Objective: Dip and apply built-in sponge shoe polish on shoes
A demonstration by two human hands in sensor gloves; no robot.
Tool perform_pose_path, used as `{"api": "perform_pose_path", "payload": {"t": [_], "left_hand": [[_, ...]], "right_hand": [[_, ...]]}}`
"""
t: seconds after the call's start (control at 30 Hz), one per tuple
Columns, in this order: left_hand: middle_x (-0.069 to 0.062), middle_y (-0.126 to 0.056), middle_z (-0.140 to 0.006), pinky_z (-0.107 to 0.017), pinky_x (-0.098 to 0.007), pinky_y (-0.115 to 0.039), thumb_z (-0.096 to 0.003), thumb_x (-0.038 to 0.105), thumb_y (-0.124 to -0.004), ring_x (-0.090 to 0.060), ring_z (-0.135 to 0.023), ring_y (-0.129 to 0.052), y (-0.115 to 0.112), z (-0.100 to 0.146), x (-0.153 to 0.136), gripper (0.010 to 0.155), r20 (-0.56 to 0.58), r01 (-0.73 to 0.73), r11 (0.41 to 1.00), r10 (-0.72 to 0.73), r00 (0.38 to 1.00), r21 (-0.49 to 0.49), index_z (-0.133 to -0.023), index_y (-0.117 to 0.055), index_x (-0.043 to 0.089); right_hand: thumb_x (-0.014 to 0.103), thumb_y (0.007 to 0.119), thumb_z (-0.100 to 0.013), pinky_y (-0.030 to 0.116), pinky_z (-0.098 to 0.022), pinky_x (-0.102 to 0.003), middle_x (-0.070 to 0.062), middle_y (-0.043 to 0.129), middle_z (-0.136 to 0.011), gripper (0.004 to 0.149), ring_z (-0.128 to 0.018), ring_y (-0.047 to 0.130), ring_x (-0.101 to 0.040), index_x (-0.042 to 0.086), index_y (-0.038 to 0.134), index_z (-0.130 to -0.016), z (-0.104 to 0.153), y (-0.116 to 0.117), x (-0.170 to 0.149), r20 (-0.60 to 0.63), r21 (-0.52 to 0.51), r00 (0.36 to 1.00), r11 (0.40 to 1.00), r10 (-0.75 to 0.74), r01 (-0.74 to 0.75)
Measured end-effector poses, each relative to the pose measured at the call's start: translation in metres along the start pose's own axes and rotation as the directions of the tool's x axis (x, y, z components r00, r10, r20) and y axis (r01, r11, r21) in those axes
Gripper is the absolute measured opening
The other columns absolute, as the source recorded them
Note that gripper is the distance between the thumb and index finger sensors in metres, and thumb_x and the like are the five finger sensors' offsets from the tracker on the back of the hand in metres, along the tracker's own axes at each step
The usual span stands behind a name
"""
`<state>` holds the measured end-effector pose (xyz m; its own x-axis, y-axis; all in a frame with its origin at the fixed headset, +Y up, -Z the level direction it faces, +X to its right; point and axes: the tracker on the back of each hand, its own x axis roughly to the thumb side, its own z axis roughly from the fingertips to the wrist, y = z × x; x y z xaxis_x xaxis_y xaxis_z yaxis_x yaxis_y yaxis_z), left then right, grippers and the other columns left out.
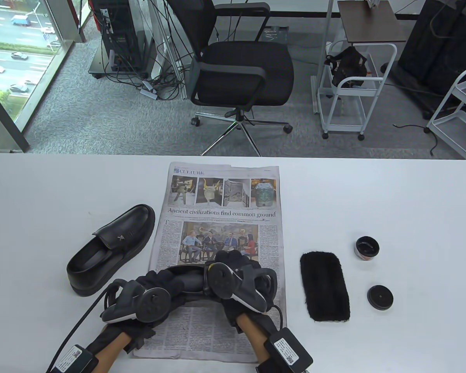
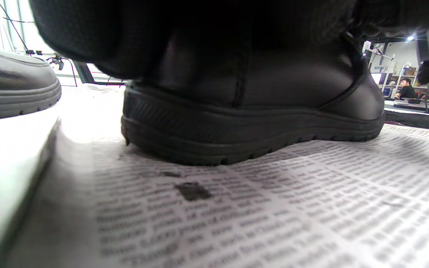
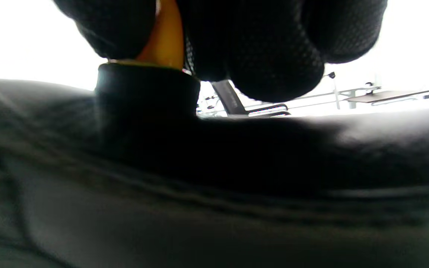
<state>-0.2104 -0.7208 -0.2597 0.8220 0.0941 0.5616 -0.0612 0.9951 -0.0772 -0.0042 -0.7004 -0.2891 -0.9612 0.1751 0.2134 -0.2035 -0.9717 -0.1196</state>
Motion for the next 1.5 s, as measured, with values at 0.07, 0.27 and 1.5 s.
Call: {"api": "perform_pose_path", "payload": {"t": [0.07,0.27,1.5], "left_hand": [[-0.012,-0.065,-0.095,-0.06,-0.063,-0.069,-0.0589,0.048,-0.065,-0.044,-0.073,-0.08,0.0,0.0,0.0,0.045,0.0,0.0,1.0,0.0,1.0,0.0,-0.095,-0.07,0.021],[-0.012,-0.065,-0.096,-0.06,-0.063,-0.069,-0.0589,0.048,-0.065,-0.044,-0.073,-0.08,0.0,0.0,0.0,0.045,0.0,-0.001,1.0,0.001,1.0,0.001,-0.095,-0.07,0.021],[-0.012,-0.064,-0.096,-0.06,-0.063,-0.069,-0.0589,0.048,-0.065,-0.044,-0.074,-0.08,0.0,0.0,0.0,0.046,-0.006,0.0,1.0,0.0,1.0,0.002,-0.095,-0.069,0.021]], "right_hand": [[0.037,0.075,-0.043,0.077,-0.051,-0.057,-0.012,0.09,-0.064,0.045,-0.043,0.096,-0.028,0.014,0.077,-0.082,-0.002,0.001,-0.006,-0.04,0.037,0.999,0.999,0.019,-0.018],[0.035,0.076,-0.043,0.077,-0.052,-0.057,-0.013,0.09,-0.063,0.044,-0.043,0.095,-0.028,0.014,0.079,-0.081,-0.003,-0.009,-0.026,-0.139,0.177,0.976,0.974,0.166,-0.141],[0.032,0.079,-0.042,0.076,-0.055,-0.058,-0.014,0.089,-0.07,0.044,-0.049,0.096,-0.029,0.017,0.082,-0.084,-0.004,-0.013,-0.04,-0.097,0.155,0.967,0.963,0.236,-0.22]]}}
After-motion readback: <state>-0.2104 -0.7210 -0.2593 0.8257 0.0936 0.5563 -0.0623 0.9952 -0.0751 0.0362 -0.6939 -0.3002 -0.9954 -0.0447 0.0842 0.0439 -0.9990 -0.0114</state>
